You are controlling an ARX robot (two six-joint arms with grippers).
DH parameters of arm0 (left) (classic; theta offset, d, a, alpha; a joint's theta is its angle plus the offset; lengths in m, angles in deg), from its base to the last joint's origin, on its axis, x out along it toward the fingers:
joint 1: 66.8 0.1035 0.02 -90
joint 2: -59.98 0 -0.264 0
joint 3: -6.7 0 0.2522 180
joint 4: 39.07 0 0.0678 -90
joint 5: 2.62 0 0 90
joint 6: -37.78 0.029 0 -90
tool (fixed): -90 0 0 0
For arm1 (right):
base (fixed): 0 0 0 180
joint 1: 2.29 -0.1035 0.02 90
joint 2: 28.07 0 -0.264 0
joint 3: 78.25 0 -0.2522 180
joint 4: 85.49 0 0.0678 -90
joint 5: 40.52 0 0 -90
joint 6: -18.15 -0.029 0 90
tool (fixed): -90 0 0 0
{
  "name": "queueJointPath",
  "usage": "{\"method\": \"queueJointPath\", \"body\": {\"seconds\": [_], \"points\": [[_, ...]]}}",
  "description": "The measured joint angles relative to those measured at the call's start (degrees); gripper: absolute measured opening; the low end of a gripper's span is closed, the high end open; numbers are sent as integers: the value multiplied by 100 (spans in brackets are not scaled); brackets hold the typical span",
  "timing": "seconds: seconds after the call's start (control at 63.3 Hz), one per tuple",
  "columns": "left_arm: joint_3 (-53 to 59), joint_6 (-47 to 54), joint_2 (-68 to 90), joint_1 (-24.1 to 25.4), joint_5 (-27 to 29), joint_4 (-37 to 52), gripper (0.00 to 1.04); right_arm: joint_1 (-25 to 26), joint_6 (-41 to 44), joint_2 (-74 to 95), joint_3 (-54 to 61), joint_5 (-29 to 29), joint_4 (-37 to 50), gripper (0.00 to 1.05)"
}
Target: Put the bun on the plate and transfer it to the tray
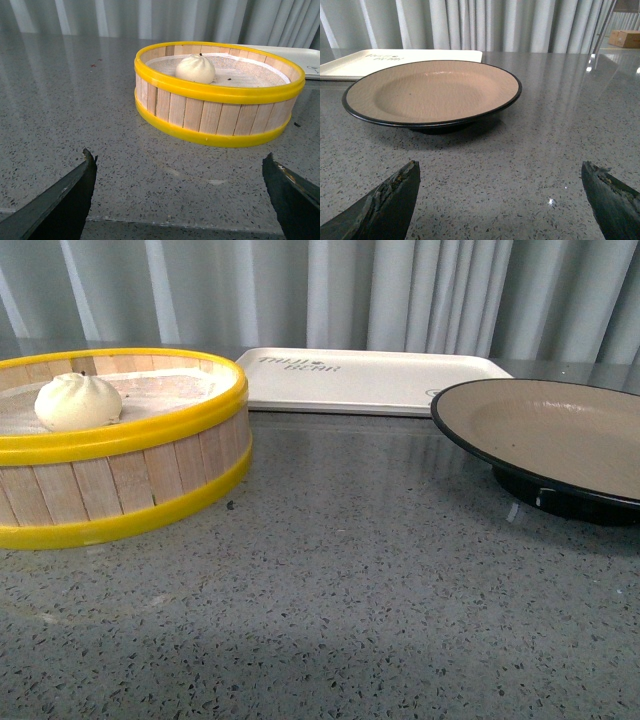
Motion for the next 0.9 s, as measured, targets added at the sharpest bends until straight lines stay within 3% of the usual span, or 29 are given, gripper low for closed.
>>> {"method": "queueJointPath", "body": {"seconds": [0.822, 0.854, 0.901], "points": [[0, 0, 0, 0, 0, -2, 98, 0, 0, 0, 0, 0, 0, 96], [-42, -87, 94, 4, -35, -144, 98, 0, 2, 0, 0, 0, 0, 96], [-420, -402, 562, 9, -164, -1106, 98, 0, 2, 0, 0, 0, 0, 96]]}}
